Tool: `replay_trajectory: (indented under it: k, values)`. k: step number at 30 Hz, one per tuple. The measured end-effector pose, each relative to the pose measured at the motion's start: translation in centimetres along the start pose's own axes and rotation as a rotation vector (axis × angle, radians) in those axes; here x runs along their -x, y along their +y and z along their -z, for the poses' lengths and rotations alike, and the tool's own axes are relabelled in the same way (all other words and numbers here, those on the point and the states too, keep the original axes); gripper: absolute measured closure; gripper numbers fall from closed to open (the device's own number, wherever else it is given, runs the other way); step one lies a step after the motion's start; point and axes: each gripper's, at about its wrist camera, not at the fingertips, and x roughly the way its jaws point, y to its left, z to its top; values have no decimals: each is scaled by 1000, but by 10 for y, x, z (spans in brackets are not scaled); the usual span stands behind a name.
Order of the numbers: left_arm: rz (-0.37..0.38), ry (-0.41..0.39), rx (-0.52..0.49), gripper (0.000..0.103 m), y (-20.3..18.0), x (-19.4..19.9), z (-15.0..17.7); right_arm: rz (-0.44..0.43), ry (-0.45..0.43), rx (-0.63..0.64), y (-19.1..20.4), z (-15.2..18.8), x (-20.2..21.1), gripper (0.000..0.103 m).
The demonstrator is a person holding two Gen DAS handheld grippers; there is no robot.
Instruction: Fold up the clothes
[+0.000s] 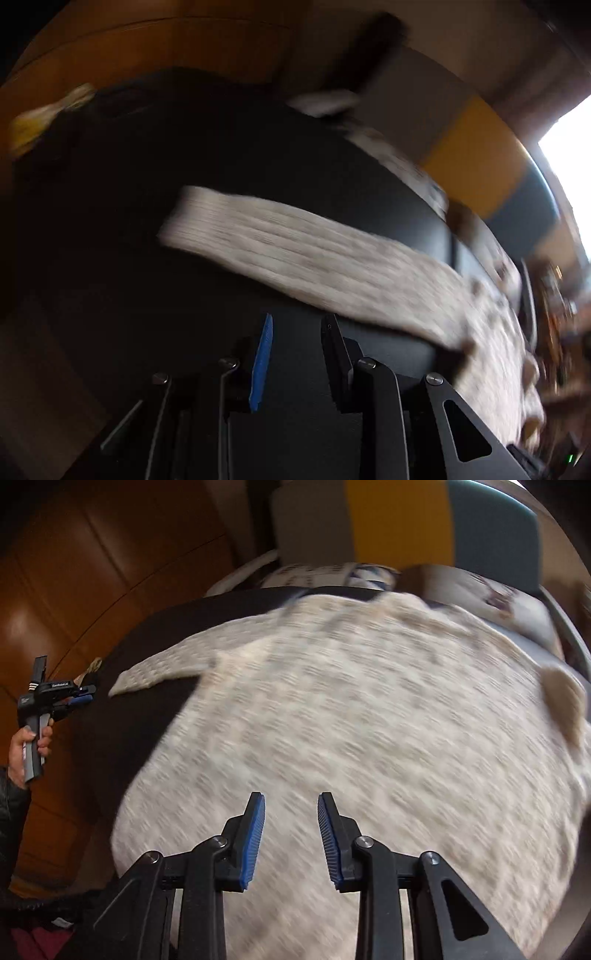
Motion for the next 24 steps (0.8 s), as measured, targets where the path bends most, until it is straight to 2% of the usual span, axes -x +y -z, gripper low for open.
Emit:
replay_trajectory:
  k: [4, 7, 13, 18, 19, 20, 22, 24]
  values:
    - [-31, 7, 158, 75, 78, -8, -39, -42, 2, 11, 23, -40, -26, 73]
    - [-6, 47, 174, 72, 101, -27, -64, -54, 4, 0, 30, -66, -42, 73]
    - [108, 137, 140, 64, 96, -74, -91, -61, 2, -17, 33, -105, -60, 73]
    - [41, 146, 59, 60, 84, -92, -97, 0, -9, -29, 19, -130, -63, 73]
    - [28, 147, 42, 71, 82, -95, -98, 15, -13, -40, 12, -136, -64, 73]
    - [14, 148, 25, 100, 79, -99, -99, 36, -14, -56, 3, -143, -66, 73]
    - [7, 128, 21, 100, 77, -98, -100, 88, -12, -92, -17, -154, -70, 74]
    - [21, 68, 37, 101, 78, -88, -102, 102, 5, -103, -33, -163, -78, 74]
